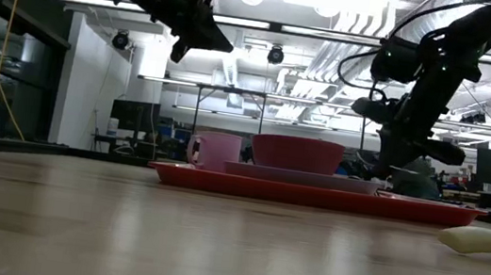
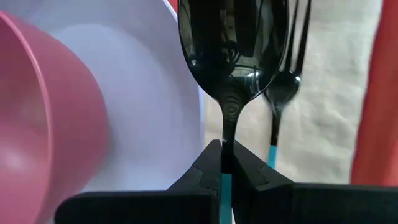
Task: Set up tray
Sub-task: Put the blue spoon on the left of the blue fork on the white napkin on the red serving tray
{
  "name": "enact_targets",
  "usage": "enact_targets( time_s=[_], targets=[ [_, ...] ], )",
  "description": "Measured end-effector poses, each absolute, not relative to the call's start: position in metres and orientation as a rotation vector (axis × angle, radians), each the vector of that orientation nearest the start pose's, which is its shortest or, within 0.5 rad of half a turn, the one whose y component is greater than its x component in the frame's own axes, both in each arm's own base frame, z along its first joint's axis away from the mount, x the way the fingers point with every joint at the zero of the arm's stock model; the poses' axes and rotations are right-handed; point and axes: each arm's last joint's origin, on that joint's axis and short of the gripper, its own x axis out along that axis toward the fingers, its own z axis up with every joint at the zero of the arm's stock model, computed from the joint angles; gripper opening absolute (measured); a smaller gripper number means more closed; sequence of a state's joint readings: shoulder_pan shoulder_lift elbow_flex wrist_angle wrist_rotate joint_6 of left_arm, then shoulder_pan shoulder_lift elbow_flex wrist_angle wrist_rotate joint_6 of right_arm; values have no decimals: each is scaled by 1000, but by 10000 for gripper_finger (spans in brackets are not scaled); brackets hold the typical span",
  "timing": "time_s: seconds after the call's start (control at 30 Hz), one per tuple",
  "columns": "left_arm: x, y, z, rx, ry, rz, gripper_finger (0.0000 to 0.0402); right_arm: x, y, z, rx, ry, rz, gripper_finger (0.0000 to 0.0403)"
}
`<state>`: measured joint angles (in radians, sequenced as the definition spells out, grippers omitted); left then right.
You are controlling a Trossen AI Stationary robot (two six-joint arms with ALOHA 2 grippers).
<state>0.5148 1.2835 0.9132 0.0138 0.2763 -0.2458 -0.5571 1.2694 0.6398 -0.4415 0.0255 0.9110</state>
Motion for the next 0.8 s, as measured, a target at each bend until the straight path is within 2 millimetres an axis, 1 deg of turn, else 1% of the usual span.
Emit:
enact_targets(
  time_s=[0.2,0.3,0.57,0.67,0.8],
  targets=[
    [252,133,289,-358,267,271,42,186,-116,165,1093,710,-951,0],
    [252,133,286,-353,264,250,42,186,-116,163,1085,699,-945,0],
    [249,129,267,-365,200,171,42,186,-117,163,1054,707,-921,0],
    [244,126,262,-372,204,170,42,185,-118,163,1055,711,-911,0],
    [233,120,267,-351,171,165,42,185,-119,163,1059,714,-905,0]
  ],
)
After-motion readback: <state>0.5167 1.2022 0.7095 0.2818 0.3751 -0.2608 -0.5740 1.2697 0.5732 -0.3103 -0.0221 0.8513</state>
